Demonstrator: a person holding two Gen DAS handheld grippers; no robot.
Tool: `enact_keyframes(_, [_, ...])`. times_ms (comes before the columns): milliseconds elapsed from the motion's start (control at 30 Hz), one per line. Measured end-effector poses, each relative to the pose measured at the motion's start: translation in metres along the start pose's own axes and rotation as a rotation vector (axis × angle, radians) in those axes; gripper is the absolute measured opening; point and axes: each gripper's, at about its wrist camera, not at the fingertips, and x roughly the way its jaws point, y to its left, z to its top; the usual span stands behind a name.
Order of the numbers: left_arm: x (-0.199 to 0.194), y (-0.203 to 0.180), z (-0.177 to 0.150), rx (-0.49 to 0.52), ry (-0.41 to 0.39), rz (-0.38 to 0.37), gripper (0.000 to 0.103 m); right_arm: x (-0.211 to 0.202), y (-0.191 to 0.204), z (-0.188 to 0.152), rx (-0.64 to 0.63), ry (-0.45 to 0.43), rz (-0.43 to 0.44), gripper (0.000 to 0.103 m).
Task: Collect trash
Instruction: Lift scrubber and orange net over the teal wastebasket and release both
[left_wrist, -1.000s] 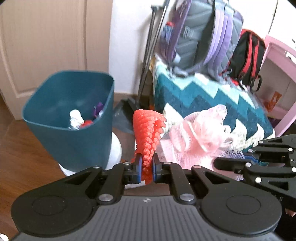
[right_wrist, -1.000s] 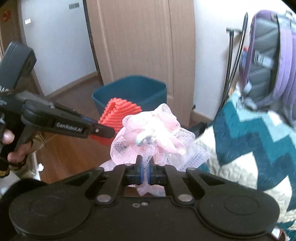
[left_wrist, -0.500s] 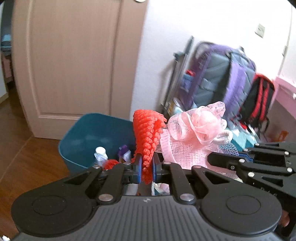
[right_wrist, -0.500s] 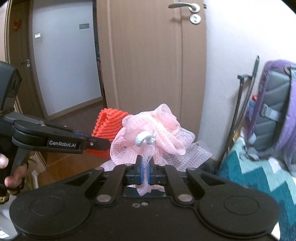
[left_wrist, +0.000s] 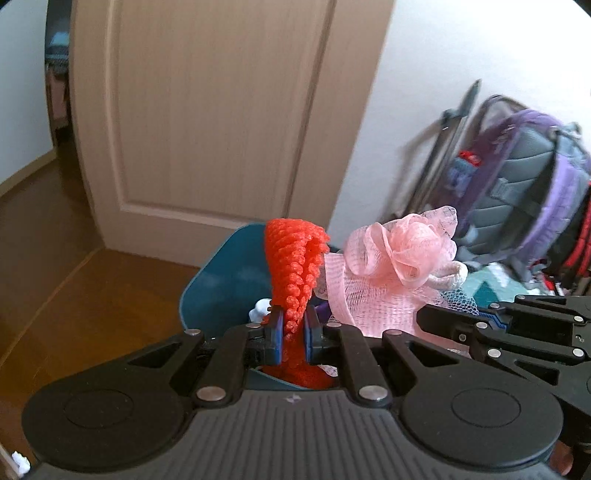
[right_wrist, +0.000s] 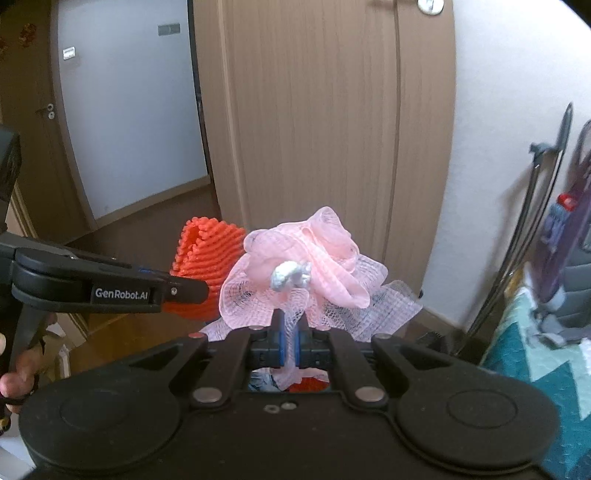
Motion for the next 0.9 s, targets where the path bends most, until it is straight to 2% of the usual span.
enact_keyframes(300, [0.064, 0.011, -0.005, 0.0, 0.088, 0.027, 0.011, 0.072, -0.002, 0.002, -0.033, 0.107, 0.001, 0.005])
enact_keyframes(467, [0.095, 0.011, -0.01, 0.012, 0.133, 0.055, 0.011, 0.098, -0.003, -0.007, -0.035, 0.17, 0.01, 0.007])
enact_keyframes(667, [0.124, 0.008, -0.018, 0.027, 0.217, 0.051, 0.011, 0.123, -0.008, -0.016, -0.029, 0.236, -0.003, 0.018])
enact_keyframes(767, [0.132, 0.008, -0.02, 0.027, 0.237, 0.06, 0.011, 0.129, -0.008, -0.021, -0.034, 0.249, -0.021, 0.034])
enact_keyframes(900, [0.134, 0.01, -0.02, -0.003, 0.254, 0.045, 0.014, 0.126, -0.008, -0.023, -0.016, 0.246, -0.019, 0.035])
